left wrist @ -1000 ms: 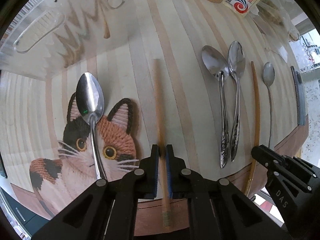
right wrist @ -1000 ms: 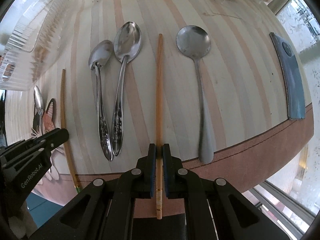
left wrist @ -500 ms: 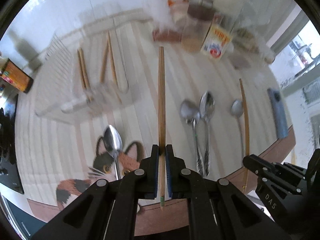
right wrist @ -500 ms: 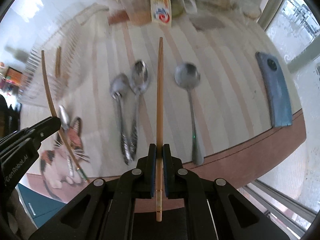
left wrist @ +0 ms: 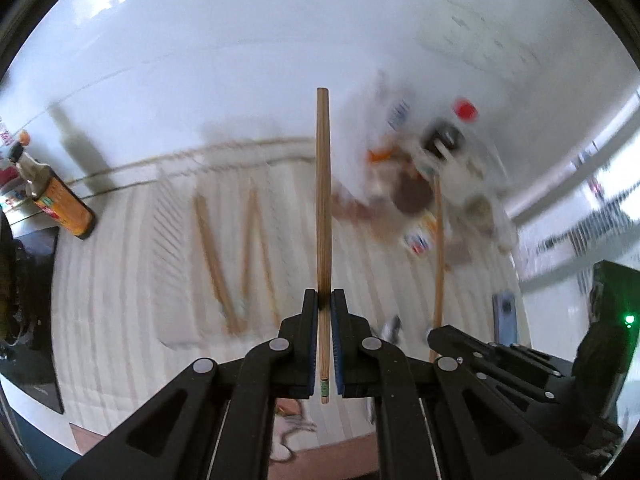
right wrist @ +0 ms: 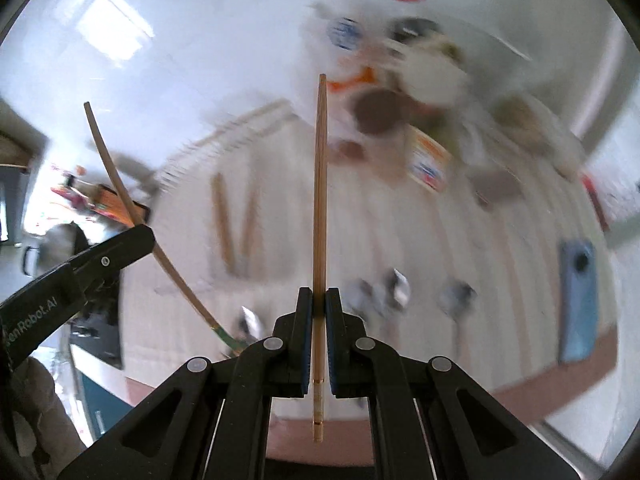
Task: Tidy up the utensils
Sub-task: 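Lift both held chopsticks and carry them over the clear container, then lower the chopsticks into the container and open both tools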
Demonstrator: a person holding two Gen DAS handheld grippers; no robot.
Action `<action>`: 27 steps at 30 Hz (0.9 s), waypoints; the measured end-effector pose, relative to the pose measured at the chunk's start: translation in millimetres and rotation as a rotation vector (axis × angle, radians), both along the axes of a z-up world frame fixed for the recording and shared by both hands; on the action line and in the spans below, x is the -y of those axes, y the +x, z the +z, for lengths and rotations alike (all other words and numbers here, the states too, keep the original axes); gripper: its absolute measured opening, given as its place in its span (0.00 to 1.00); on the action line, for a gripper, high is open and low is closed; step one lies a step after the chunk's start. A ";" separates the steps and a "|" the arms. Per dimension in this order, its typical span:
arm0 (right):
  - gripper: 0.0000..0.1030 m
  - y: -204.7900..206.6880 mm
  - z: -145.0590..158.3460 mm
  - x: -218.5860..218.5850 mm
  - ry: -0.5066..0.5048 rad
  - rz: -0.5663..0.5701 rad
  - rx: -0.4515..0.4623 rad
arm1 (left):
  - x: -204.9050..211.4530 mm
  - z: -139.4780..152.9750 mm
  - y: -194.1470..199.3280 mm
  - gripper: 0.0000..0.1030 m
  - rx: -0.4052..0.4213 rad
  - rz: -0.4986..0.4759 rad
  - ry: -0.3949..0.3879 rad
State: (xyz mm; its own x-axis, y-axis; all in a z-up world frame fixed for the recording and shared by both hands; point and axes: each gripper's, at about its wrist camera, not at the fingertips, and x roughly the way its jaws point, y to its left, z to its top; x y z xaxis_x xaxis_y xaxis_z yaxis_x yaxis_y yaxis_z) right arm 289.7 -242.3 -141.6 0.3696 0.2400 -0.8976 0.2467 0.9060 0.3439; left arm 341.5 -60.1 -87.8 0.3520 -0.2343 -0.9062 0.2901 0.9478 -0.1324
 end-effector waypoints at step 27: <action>0.17 182.7 -96.4 -103.3 0.051 0.233 -0.177 | -93.8 -88.8 142.4 0.10 -0.265 0.231 0.152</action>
